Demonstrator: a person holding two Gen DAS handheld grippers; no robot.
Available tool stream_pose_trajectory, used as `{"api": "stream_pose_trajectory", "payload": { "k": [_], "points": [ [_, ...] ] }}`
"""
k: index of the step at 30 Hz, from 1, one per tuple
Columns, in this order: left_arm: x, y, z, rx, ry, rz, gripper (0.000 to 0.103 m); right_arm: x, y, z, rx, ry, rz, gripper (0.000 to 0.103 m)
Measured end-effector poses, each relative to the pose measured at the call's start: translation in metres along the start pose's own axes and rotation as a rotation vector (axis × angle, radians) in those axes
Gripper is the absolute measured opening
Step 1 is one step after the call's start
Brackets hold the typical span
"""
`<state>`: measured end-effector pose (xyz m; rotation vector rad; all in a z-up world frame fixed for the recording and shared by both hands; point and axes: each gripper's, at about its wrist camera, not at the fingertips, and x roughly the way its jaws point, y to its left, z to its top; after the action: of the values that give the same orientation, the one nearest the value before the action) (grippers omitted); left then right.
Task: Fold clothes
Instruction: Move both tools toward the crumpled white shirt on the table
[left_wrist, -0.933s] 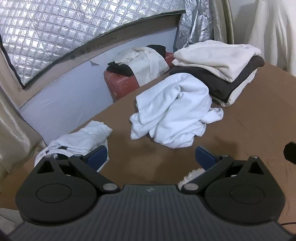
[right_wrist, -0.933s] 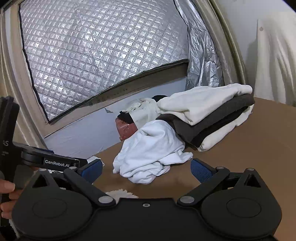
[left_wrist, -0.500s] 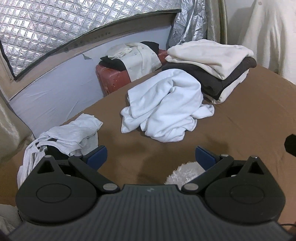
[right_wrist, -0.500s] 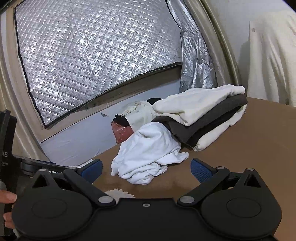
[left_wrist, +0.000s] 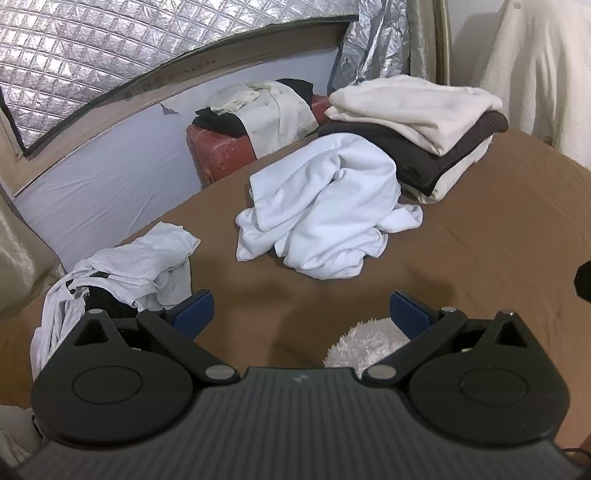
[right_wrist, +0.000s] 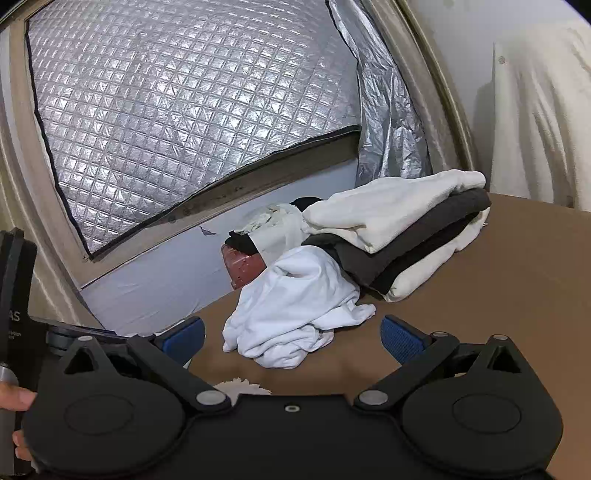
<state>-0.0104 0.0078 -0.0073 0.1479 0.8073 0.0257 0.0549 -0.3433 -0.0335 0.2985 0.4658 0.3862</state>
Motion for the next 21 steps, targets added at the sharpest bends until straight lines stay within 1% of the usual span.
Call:
{"api": "stream_pose_trajectory", "payload": {
  "k": [7,12,17,21],
  "points": [
    [0.008,-0.003,-0.003,0.004,0.026,0.01,0.103,0.003,-0.005,0.0,0.021,0.005,-0.007,0.103],
    [0.009,-0.005,-0.004,0.005,0.03,0.007,0.103,0.002,-0.011,0.0,0.036,0.001,-0.009,0.103],
    [0.019,-0.004,0.0,-0.019,0.042,0.01,0.103,0.004,-0.021,-0.003,0.074,0.0,0.008,0.103],
    [0.029,-0.002,0.004,-0.041,0.054,0.015,0.103,0.01,-0.029,-0.005,0.092,0.018,0.02,0.103]
  ]
}}
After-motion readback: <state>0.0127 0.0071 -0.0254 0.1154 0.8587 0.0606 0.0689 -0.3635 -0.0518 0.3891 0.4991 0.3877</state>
